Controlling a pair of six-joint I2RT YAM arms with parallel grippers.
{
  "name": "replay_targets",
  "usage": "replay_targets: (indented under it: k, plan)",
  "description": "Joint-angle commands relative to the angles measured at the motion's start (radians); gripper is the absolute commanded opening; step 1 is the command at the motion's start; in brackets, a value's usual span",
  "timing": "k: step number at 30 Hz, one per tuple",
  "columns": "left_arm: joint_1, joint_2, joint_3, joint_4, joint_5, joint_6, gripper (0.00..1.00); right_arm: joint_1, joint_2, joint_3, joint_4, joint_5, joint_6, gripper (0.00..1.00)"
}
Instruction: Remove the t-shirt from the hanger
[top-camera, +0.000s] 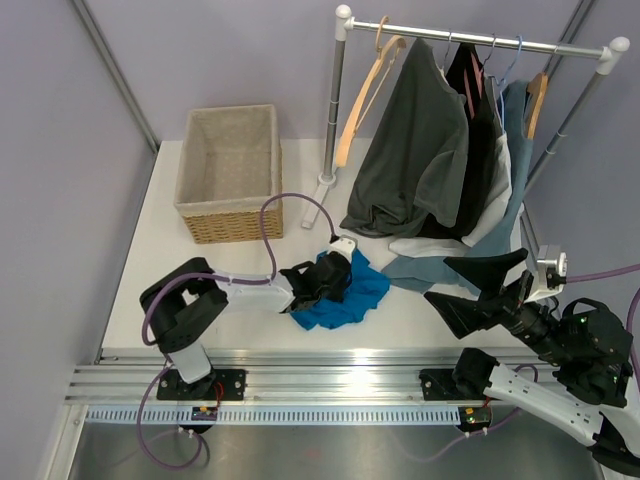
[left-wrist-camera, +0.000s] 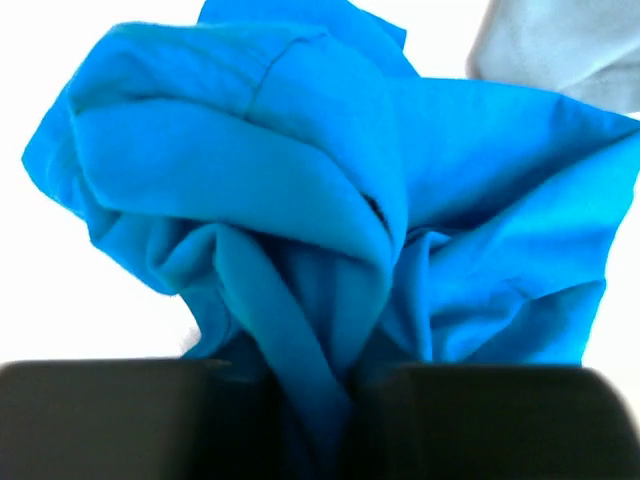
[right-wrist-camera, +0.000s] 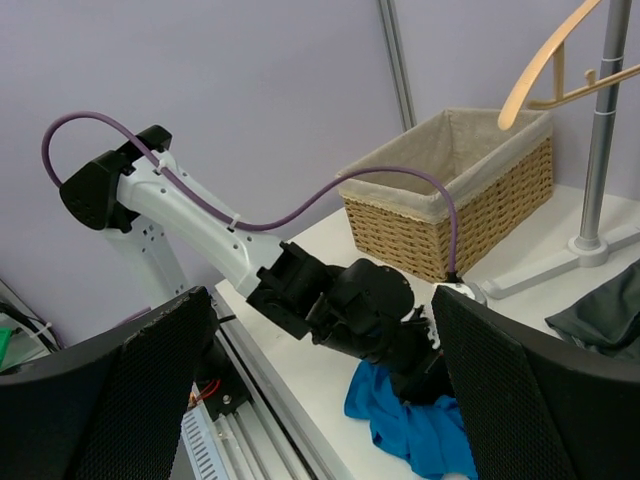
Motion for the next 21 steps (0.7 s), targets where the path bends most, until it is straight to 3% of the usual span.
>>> replay_targets:
  k: [1,4,11,16,18,21]
  plan:
    - [0.004,-0.133,-0.07,-0.058,-0.093,-0.026,0.0,-0.002,-0.016,0.009,0.026,-0.026,-0.012,1.0]
    - [-0.04,-0.336,-0.039,-0.218,-0.159,0.018,0.0,-0.003,-0.019,0.009,0.029,-0.031,-0.012,0.99]
    - [-0.077,-0.599,0.313,-0.55,-0.487,0.153,0.0,-0.002,-0.022,0.006,0.038,-0.033,-0.015,0.99]
    - [-0.075,-0.631,0.558,-0.524,-0.668,0.371,0.0,-0.003,-0.035,0.0,0.038,-0.04,-0.012,1.0]
    - [-0.057,-0.619,0.628,-0.445,-0.756,0.53,0.0,-0.003,-0.042,-0.002,0.038,-0.042,-0.012,1.0]
    - [0.018,-0.584,0.707,-0.421,-0.764,0.579,0.0,-0.002,-0.046,-0.003,0.041,-0.042,-0.012,1.0]
